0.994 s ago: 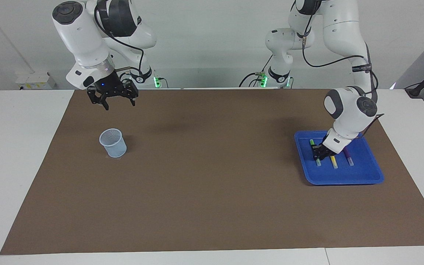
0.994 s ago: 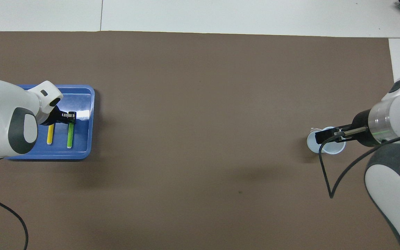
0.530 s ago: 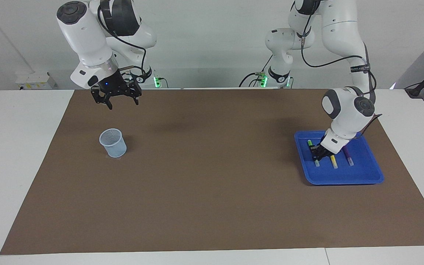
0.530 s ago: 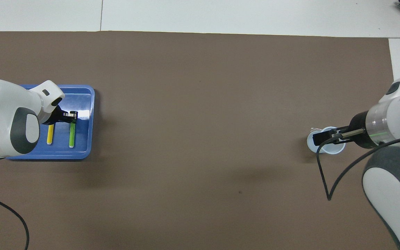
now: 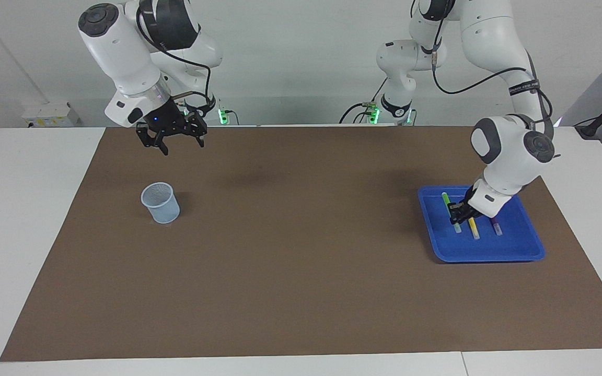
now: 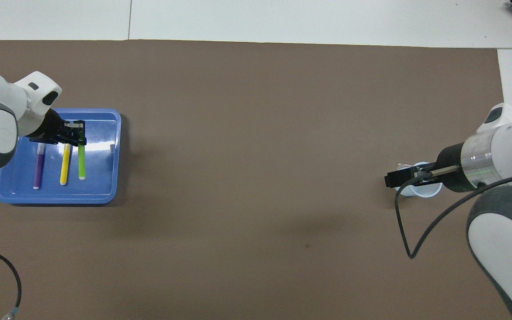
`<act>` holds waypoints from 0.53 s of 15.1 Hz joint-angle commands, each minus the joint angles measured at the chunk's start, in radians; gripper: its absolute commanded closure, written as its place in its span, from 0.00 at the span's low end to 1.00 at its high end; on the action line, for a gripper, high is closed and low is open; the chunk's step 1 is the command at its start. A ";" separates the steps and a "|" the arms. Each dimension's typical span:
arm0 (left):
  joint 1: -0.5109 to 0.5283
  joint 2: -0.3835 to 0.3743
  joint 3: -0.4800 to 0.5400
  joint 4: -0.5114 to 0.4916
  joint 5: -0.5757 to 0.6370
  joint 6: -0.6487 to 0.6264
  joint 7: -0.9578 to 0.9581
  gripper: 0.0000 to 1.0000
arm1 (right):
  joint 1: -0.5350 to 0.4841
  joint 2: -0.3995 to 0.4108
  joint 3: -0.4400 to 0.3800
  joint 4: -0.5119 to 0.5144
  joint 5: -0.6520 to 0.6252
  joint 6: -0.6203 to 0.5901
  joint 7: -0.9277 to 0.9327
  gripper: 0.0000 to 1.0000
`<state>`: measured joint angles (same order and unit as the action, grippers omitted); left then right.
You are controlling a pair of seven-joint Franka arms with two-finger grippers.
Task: Transfer and insert pens with both arms
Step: 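Grasp and lift the green pen with the left gripper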
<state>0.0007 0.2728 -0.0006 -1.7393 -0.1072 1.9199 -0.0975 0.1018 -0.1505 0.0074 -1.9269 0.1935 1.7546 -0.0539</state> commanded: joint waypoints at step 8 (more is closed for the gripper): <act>-0.016 -0.098 -0.047 0.155 -0.273 -0.266 -0.701 1.00 | 0.016 -0.029 0.000 -0.032 0.151 0.045 0.009 0.00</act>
<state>-0.0090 0.1937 -0.0519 -1.5820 -0.3385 1.6836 -0.6943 0.1114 -0.1522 0.0075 -1.9285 0.2692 1.7637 -0.0529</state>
